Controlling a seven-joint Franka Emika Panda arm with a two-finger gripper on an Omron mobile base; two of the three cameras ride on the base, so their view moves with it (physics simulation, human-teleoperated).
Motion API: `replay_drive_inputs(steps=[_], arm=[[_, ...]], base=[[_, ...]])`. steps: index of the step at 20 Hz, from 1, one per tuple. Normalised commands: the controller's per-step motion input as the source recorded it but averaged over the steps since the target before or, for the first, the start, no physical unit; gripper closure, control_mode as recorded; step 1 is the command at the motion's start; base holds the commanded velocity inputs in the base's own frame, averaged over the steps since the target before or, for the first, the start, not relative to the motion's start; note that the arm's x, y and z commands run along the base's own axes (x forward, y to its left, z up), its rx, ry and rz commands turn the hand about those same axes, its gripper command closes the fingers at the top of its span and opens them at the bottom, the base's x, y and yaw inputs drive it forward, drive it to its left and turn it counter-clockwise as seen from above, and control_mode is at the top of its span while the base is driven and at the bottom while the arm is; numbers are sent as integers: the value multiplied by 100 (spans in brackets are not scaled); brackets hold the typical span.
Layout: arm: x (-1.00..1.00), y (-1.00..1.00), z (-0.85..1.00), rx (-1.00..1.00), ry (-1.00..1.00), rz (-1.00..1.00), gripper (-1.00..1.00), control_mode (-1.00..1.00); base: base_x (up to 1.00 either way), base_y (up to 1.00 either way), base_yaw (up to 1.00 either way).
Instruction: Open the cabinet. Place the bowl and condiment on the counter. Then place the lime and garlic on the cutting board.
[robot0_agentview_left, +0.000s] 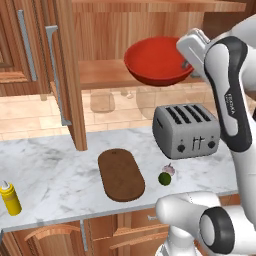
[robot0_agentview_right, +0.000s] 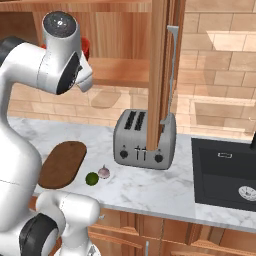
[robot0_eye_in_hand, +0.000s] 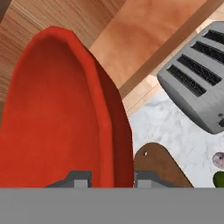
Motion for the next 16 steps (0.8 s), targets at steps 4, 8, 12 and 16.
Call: replay_drive_inputs(steps=[4, 8, 12, 16], arm=[[0, 33, -8, 0, 12, 18, 100, -100], [0, 23, -25, 0, 14, 19, 100, -100], [0, 11, -36, 0, 15, 20, 100, -100], [7, 3, -48, 0, 16, 18, 100, -100]], base=[[0, 0, 0], [0, 0, 0], [0, 0, 0], [0, 0, 0]])
